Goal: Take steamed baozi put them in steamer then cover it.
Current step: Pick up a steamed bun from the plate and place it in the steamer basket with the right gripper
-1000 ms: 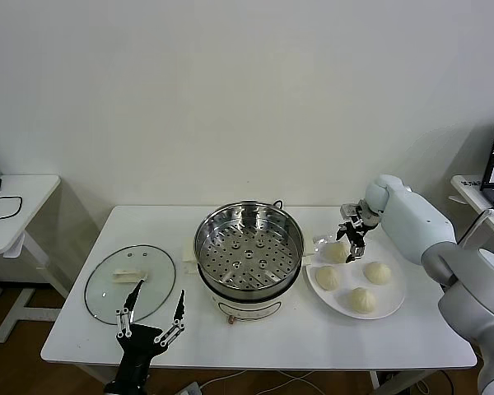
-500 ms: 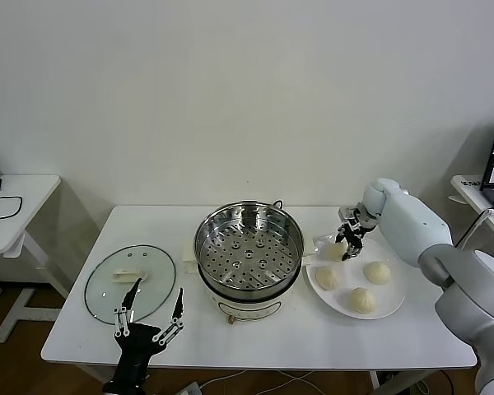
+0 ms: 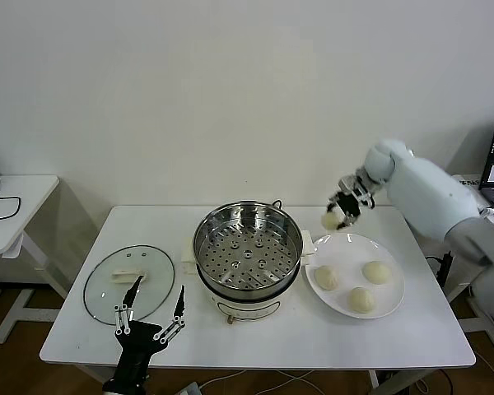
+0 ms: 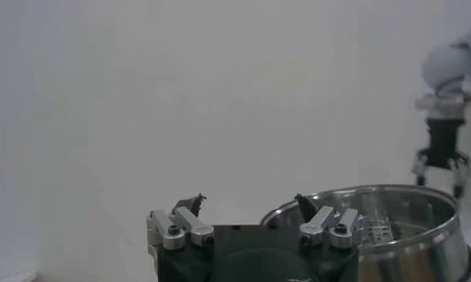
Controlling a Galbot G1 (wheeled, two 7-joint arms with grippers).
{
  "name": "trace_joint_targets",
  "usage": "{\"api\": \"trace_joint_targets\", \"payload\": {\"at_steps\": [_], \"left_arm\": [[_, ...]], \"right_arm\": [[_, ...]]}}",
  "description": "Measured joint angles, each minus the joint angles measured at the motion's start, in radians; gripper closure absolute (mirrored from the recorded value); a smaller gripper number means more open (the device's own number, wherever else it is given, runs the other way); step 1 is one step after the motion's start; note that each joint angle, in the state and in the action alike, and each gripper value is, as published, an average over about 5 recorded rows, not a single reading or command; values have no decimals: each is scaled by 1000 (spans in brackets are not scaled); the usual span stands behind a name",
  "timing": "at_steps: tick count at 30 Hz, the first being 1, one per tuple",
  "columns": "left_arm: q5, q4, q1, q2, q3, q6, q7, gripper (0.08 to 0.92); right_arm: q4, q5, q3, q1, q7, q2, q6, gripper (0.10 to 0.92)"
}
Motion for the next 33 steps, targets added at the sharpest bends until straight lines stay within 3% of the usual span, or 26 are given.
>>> {"api": "trace_joint_targets", "payload": {"at_steps": [8, 15, 33], "left_arm": [[0, -7, 2, 0, 1, -1, -2, 177], [0, -9, 5, 1, 2, -5, -4, 177], [-3, -16, 14, -1, -13, -15, -9, 177]], "right_arm": [[173, 6, -86, 87, 2, 54, 133, 394], [235, -47, -138, 86, 19, 119, 189, 391], [150, -253, -129, -22, 44, 273, 259, 372]]}}
